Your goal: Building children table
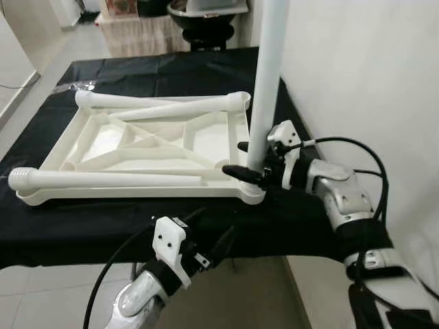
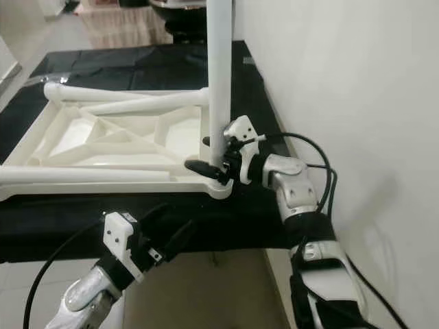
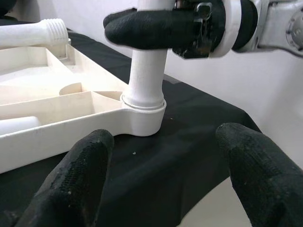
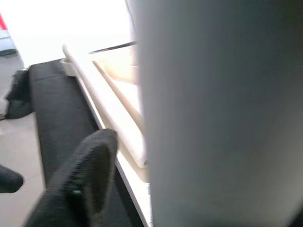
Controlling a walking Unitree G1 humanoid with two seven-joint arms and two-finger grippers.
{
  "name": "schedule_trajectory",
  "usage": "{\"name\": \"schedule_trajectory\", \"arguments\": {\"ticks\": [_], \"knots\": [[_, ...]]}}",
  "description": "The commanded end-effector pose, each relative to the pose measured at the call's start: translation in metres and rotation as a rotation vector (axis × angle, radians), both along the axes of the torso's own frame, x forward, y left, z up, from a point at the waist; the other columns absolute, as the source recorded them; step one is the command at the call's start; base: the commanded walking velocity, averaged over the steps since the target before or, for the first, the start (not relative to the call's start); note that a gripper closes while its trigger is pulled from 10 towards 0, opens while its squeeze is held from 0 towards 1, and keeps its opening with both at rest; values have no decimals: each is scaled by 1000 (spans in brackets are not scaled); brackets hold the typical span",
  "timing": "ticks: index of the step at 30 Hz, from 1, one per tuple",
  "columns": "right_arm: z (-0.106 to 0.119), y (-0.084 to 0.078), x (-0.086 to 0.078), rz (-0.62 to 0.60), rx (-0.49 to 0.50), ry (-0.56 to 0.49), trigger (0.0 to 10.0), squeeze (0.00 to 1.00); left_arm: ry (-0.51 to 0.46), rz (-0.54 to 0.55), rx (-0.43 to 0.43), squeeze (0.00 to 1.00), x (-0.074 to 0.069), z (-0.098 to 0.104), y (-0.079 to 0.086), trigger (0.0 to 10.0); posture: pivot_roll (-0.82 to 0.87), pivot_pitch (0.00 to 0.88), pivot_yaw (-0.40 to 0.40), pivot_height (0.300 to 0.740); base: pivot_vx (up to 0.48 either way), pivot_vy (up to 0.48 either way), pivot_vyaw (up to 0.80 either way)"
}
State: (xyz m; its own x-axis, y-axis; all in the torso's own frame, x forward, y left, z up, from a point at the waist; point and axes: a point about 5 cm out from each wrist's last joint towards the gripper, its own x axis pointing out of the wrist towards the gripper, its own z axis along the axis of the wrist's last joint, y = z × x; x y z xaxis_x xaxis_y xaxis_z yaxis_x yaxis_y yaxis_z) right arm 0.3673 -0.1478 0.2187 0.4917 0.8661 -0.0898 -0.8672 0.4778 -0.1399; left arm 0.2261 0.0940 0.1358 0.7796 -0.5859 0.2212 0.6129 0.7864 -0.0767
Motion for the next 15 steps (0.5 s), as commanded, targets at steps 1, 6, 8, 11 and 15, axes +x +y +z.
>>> {"name": "schedule_trajectory", "arguments": {"ticks": [1, 6, 8, 11, 15], "knots": [[-3, 8, -2, 80, -3, 17, 0, 0, 8, 4, 4, 0, -2, -2, 0, 10000, 81, 139, 11, 740, 0, 0, 0], [-1, 3, -1, 111, 8, 30, 0, 0, 8, 5, 3, 0, -2, -2, -1, 10000, 72, 140, 11, 740, 0, 0, 0], [-1, -4, -1, 109, 16, 25, 0, 0, 8, 4, 1, 0, -2, -2, -1, 10000, 65, 141, 11, 740, 0, 0, 0], [-4, -12, -3, 32, 23, 10, 0, 0, 8, 4, 1, 0, -1, -2, -1, 10000, 53, 147, 11, 740, 0, 0, 0], [-24, -18, -9, -227, 33, 18, 0, 0, 7, 6, 1, 0, -2, -2, 1, 10000, 43, 157, 5, 740, 0, 0, 0]]}}
